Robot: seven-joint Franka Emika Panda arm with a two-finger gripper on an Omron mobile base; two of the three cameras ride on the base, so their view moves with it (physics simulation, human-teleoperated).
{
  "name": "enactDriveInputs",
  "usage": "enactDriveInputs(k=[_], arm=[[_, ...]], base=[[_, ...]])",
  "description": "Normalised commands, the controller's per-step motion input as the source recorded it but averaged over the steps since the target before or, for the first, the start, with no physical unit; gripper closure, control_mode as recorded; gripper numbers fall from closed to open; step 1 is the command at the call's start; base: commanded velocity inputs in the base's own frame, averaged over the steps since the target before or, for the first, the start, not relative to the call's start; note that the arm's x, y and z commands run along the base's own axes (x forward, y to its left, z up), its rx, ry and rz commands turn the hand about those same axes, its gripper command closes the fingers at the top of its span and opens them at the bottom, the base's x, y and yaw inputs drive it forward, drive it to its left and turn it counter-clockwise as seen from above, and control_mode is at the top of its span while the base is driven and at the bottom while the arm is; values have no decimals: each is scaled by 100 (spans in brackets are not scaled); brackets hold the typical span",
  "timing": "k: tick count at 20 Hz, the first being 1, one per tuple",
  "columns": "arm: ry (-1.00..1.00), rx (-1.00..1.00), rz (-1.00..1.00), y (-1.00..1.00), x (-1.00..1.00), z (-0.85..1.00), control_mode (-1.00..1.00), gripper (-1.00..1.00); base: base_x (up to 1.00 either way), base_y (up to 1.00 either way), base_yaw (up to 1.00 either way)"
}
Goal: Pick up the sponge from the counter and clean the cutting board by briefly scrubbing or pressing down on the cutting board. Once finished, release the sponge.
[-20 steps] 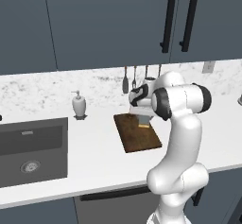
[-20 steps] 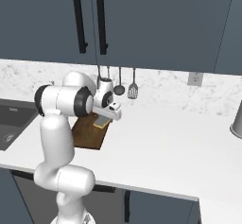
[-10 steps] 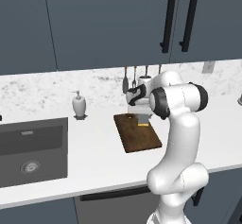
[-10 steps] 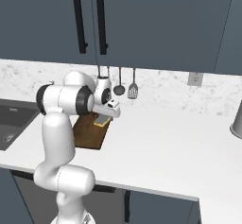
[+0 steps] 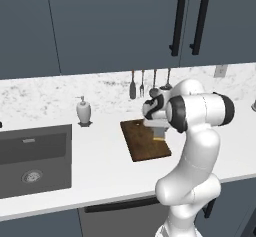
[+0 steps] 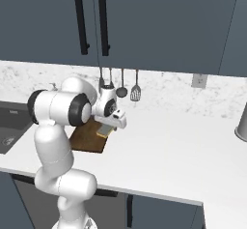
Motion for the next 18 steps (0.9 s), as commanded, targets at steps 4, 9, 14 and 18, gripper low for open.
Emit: enactDriveInputs(k=[4, 9, 14, 18], arm=[[-4, 4, 0, 14, 37, -2, -100, 100], [1, 0, -10, 72, 79, 13, -100, 100], [7, 0, -10, 60, 67, 13, -100, 100], [9, 0, -1, 25, 63, 10, -100, 100]], base=[[0, 0, 0], [0, 0, 0], [0, 0, 0], [0, 0, 0]])
